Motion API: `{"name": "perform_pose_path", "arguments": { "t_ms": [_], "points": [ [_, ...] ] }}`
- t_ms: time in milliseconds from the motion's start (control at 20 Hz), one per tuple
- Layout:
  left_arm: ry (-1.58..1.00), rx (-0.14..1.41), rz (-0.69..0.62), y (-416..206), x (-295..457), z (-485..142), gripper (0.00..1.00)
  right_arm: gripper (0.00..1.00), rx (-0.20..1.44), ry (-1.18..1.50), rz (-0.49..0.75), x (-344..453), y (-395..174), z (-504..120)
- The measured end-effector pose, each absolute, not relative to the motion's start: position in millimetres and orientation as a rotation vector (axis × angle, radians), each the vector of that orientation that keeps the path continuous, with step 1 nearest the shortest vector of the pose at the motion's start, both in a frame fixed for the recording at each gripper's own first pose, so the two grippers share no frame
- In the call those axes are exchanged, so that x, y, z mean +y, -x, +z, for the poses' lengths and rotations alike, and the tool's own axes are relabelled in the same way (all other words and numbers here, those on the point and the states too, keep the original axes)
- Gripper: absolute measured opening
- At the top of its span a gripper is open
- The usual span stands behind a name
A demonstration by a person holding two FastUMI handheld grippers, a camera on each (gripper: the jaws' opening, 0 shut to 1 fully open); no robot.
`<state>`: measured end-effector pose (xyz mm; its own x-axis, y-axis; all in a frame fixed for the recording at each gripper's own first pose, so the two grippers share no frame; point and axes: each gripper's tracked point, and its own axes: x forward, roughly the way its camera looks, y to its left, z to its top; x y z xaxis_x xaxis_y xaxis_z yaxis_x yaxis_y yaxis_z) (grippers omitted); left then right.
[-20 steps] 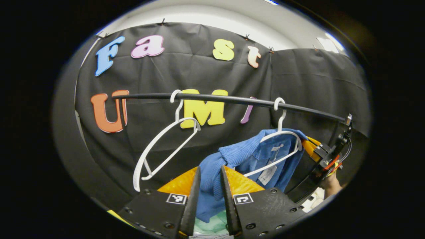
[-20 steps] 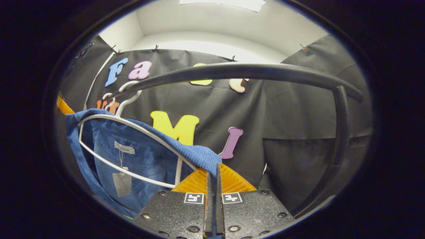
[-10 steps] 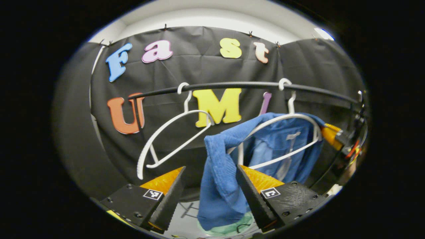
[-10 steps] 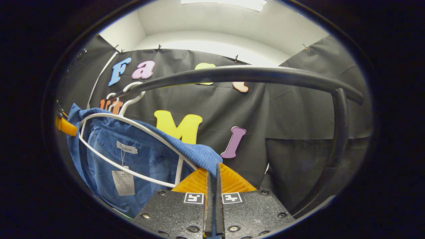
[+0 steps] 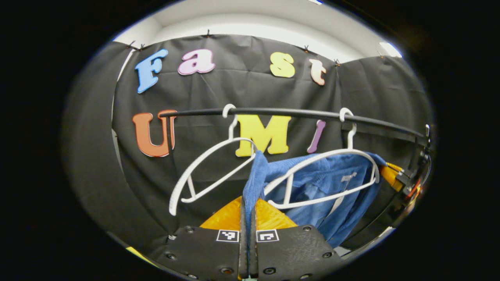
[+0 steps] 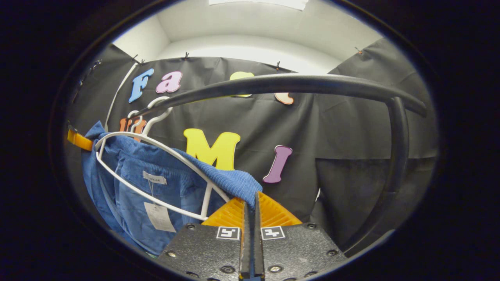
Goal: Grasp the clothes on the hanger with both hands and then place them into the laundry hamper below.
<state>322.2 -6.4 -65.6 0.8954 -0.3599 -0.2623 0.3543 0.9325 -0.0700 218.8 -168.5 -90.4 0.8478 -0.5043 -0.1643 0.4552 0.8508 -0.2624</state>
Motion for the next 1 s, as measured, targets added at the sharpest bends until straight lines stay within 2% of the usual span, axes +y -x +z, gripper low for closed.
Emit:
{"name": "perform_pose_path", "arguments": {
  "t_ms": [50, 100, 150, 200, 300, 350, 400, 450, 500, 550, 800, 850, 900, 950, 1000],
  "points": [
    [0.030, 0.261, -0.376, -326.0, -3.9, -55.2, 0.07, 0.07, 0.241, 0.213, -0.505, -167.4, -218.0, -91.5],
    [0.028, 0.246, -0.377, -329.6, -2.6, -47.9, 0.07, 0.07, 0.248, 0.201, -0.499, -166.0, -217.7, -92.8],
    [-0.011, 0.239, -0.365, -335.1, 1.1, -44.8, 0.02, 0.07, 0.261, 0.184, -0.492, -164.0, -217.7, -95.4],
    [-0.050, 0.244, -0.353, -340.3, 5.0, -48.1, 0.07, 0.07, 0.271, 0.162, -0.487, -163.4, -216.7, -98.1],
    [-0.092, 0.280, -0.353, -344.9, 4.1, -66.8, 0.07, 0.07, 0.300, 0.128, -0.476, -163.3, -216.8, -109.9],
    [-0.096, 0.291, -0.364, -344.6, 2.2, -74.5, 0.07, 0.07, 0.318, 0.120, -0.467, -162.0, -216.9, -118.6],
    [-0.090, 0.295, -0.367, -345.6, 2.4, -78.7, 0.02, 0.07, 0.329, 0.112, -0.456, -160.4, -217.1, -123.1],
    [-0.075, 0.301, -0.378, -346.7, 1.5, -83.0, 0.07, 0.07, 0.335, 0.107, -0.449, -160.1, -215.6, -125.3],
    [-0.040, 0.304, -0.391, -346.6, 0.9, -86.1, 0.02, 0.07, 0.337, 0.095, -0.443, -159.6, -215.9, -125.9],
    [0.001, 0.311, -0.408, -341.9, 3.2, -96.2, 0.07, 0.07, 0.340, 0.078, -0.439, -157.6, -215.5, -127.2],
    [0.177, 0.337, -0.527, -332.1, -0.4, -92.7, 0.07, 0.07, 0.316, 0.048, -0.449, -161.7, -208.8, -106.8],
    [0.191, 0.323, -0.557, -331.3, -2.0, -87.2, 0.02, 0.07, 0.287, 0.068, -0.465, -165.5, -201.9, -93.7],
    [0.202, 0.307, -0.578, -330.4, -2.5, -79.3, 0.07, 0.07, 0.267, 0.082, -0.475, -167.3, -199.6, -85.3],
    [0.203, 0.301, -0.604, -331.9, -6.4, -74.8, 0.02, 0.06, 0.261, 0.090, -0.486, -166.4, -199.1, -82.1],
    [0.223, 0.288, -0.639, -332.9, -11.2, -70.5, 0.07, 0.07, 0.258, 0.085, -0.476, -161.7, -198.9, -79.4]
  ]
}}
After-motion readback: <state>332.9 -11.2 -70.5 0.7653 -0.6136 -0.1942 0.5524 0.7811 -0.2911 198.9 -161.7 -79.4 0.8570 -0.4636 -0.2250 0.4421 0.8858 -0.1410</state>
